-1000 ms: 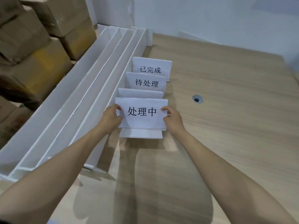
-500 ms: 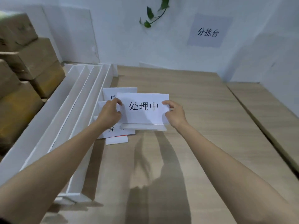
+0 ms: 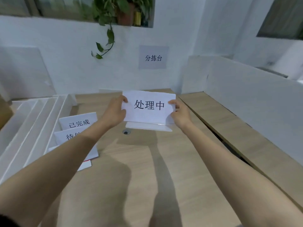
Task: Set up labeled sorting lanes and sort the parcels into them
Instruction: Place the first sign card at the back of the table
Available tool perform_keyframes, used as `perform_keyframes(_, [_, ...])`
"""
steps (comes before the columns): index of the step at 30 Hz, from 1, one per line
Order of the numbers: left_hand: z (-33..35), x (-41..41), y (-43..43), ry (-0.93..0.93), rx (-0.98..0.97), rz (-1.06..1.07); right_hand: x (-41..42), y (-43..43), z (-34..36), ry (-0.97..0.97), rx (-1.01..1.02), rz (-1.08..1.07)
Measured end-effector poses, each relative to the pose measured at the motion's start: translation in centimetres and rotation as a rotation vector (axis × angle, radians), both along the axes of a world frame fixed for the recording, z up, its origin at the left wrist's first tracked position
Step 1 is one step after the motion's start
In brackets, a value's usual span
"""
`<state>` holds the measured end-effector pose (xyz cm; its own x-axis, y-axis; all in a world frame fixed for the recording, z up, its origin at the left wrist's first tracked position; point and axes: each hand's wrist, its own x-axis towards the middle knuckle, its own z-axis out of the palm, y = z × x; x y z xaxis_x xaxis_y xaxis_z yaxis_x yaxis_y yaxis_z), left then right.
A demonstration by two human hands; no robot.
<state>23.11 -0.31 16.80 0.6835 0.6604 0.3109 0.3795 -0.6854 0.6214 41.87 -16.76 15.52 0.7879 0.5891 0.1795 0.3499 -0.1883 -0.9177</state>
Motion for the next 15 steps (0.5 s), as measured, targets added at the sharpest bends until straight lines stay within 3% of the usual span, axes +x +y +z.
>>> perform_keyframes(15, [4.6,15.8,-19.3,-0.091,0.134,-0.029,13.9,-20.1,5.7,-0.126,0.079,-0.051])
